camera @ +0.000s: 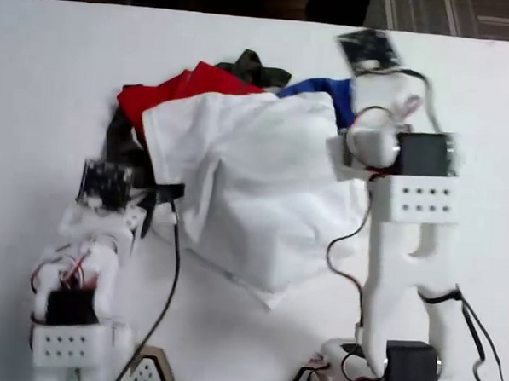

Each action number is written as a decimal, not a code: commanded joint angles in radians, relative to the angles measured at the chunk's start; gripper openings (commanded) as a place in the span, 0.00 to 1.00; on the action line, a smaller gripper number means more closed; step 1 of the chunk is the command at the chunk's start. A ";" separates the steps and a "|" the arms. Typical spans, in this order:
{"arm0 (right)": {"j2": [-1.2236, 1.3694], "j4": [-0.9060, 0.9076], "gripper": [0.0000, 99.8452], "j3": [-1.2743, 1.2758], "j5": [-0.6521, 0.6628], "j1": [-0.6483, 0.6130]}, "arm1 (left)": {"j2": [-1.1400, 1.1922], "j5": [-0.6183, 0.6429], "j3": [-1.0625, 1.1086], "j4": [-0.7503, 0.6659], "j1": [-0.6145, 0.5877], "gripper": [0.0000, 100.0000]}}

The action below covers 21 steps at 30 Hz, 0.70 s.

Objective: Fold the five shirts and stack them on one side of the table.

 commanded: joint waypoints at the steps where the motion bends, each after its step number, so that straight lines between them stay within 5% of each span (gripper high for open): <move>1: -0.053 0.062 0.30 -0.041 0.011 0.082 | 0.285 0.008 -0.254 -0.023 0.032 0.26; 14: -0.053 0.159 0.30 0.143 0.210 0.476 | 1.003 0.176 -0.880 0.189 0.374 0.37; 21: -0.173 -0.050 0.30 0.505 0.290 0.630 | 1.350 0.163 -1.133 0.186 0.468 0.37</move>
